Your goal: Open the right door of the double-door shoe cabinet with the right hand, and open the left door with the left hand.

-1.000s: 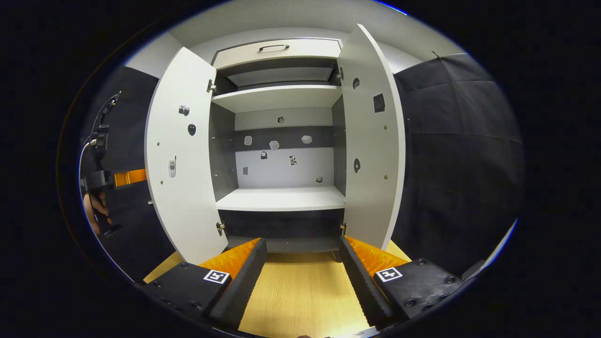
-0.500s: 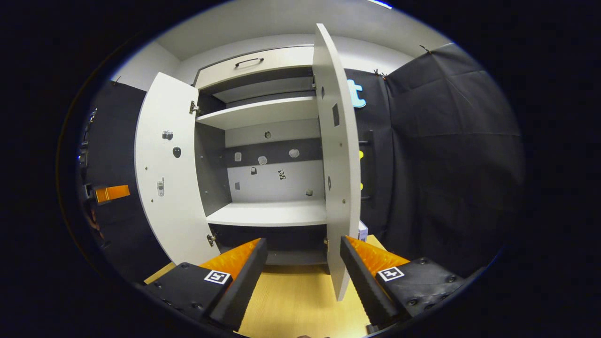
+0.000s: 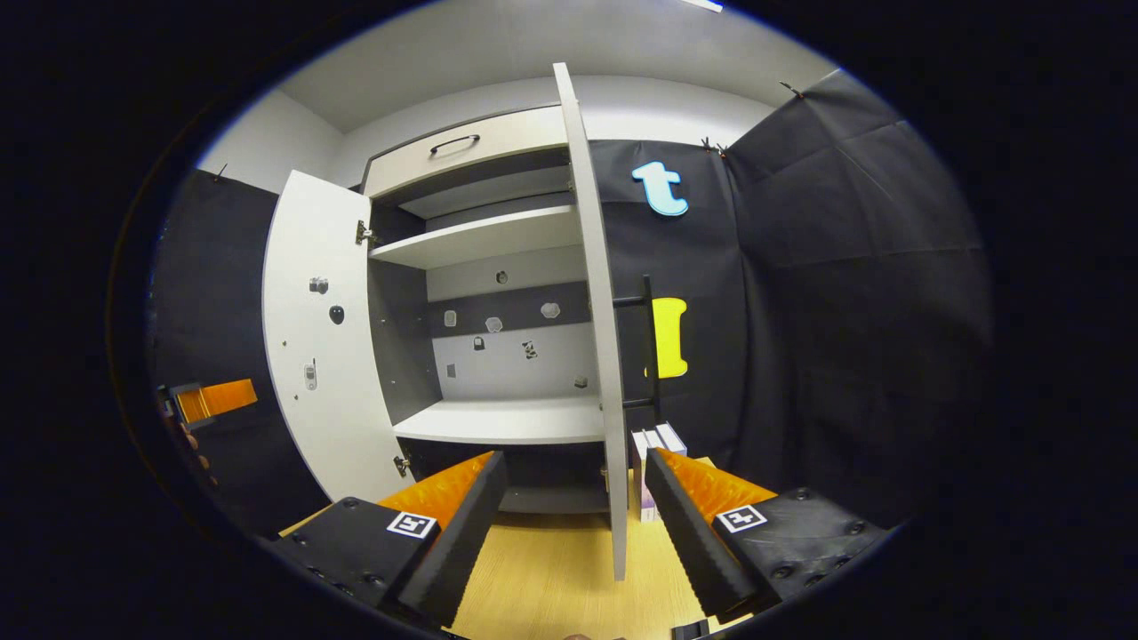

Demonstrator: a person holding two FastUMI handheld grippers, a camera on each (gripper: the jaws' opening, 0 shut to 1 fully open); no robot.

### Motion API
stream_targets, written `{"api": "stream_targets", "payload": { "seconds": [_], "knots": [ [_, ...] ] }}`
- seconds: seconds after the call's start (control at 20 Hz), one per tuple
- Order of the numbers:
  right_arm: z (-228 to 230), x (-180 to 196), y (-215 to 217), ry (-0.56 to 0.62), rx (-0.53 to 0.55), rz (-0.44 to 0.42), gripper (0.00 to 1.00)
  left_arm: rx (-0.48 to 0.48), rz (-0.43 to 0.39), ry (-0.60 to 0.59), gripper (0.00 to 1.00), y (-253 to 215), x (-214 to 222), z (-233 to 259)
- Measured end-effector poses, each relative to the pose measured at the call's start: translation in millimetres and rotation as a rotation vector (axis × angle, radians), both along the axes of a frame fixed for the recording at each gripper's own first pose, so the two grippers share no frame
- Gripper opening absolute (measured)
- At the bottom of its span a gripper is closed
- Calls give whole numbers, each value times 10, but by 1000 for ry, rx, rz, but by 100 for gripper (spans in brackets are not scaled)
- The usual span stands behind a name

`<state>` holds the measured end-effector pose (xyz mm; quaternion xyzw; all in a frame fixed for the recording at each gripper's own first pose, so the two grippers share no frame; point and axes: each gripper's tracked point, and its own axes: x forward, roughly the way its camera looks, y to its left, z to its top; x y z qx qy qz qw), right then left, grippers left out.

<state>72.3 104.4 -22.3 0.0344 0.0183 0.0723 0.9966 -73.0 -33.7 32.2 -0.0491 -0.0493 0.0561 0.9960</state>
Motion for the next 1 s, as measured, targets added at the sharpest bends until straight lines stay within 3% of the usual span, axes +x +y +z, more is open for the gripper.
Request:
{"api": "stream_targets", "payload": {
  "seconds": [0.05,0.3,0.65,1.0],
  "knots": [
    [-8,-24,4,-3,1,-8,98,15,20,5,97,43,-20,-28],
    [-54,-239,78,-22,6,-35,98,90,37,56,97,89,-54,-298],
    [-307,-520,126,-27,-63,-88,98,81,-7,95,97,153,-154,-571],
    [-292,-535,322,-48,-33,-86,98,98,-76,64,97,140,-140,-607]
  ]
}}
